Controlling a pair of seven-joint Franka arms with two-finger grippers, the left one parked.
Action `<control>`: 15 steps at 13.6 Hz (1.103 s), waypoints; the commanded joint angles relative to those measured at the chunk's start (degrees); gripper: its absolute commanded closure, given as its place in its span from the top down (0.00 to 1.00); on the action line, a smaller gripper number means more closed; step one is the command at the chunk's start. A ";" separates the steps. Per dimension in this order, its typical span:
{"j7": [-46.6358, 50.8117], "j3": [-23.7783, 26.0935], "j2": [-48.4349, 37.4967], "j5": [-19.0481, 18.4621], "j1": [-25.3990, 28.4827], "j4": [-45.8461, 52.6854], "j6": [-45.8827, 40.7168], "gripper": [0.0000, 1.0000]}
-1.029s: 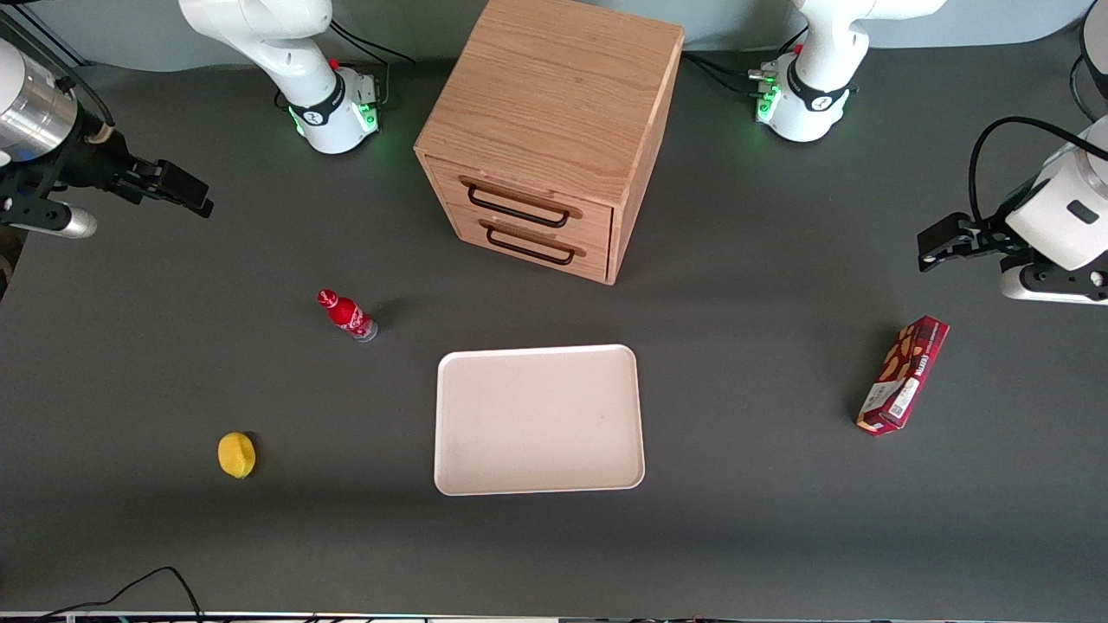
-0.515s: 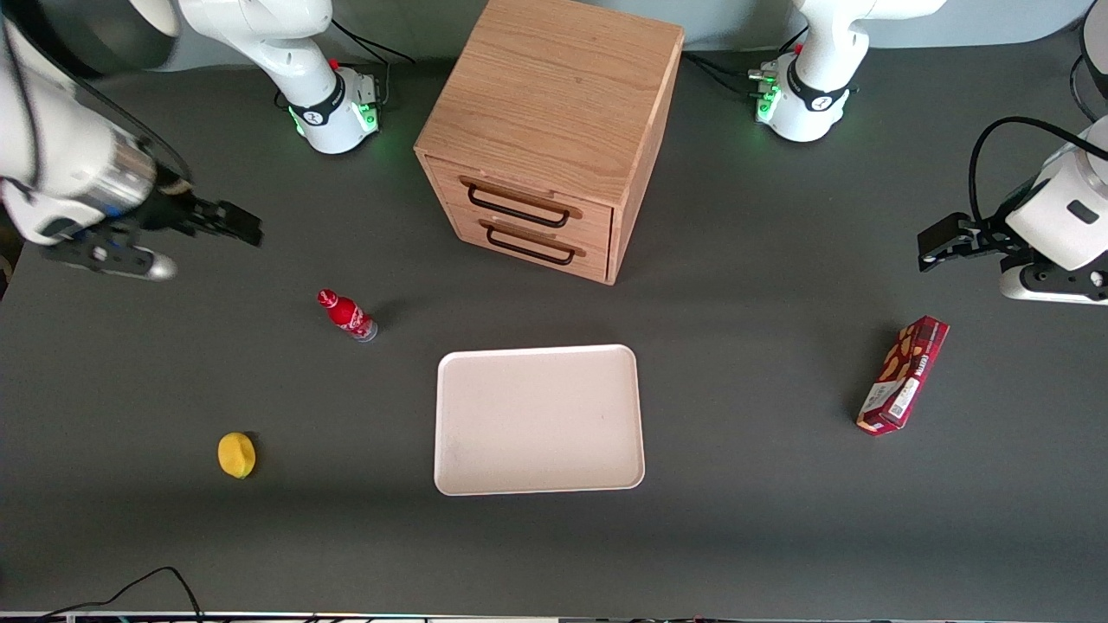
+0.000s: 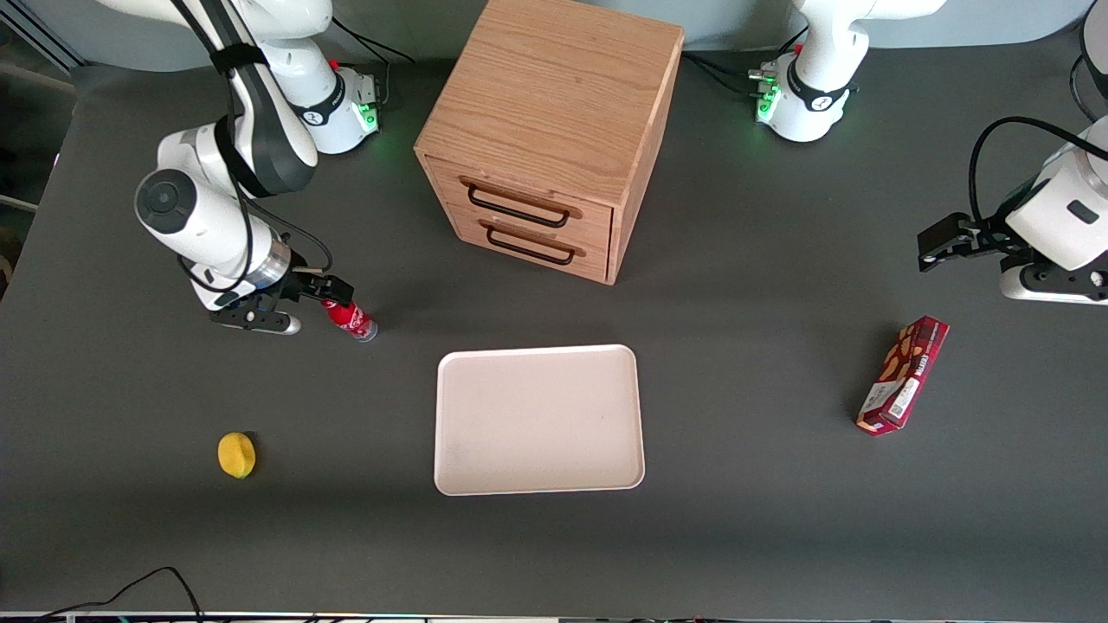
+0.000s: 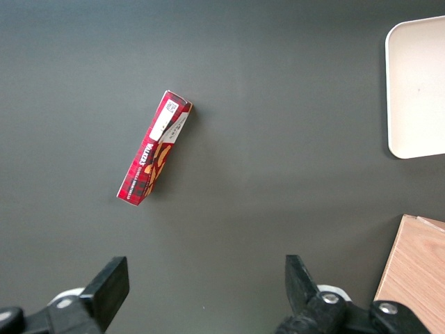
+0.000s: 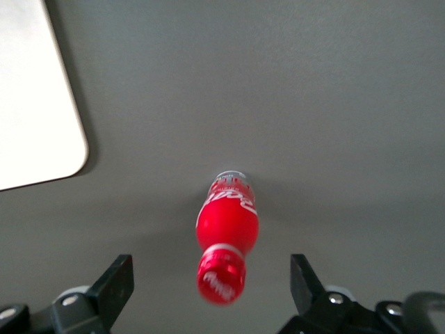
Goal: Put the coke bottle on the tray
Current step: 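Close the right gripper around the bottle's body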
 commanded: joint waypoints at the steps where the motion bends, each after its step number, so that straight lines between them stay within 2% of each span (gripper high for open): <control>1: 1.44 0.01 0.55 0.56 0.10 -1.81 2.98 0.75; 2: 1.44 0.01 0.55 0.39 0.18 -1.90 2.89 0.01; 7: 1.53 0.81 -0.41 0.12 0.45 -1.81 2.01 0.00; 9: 1.35 0.81 -2.07 -0.05 0.45 -0.50 -1.48 0.00; 12: 1.00 0.81 -3.40 -1.02 0.27 11.67 -16.56 0.00; 14: 1.08 0.81 -1.13 -1.19 0.45 25.10 -28.86 0.00; 15: 1.61 0.98 0.80 -2.94 0.53 32.05 -33.80 0.00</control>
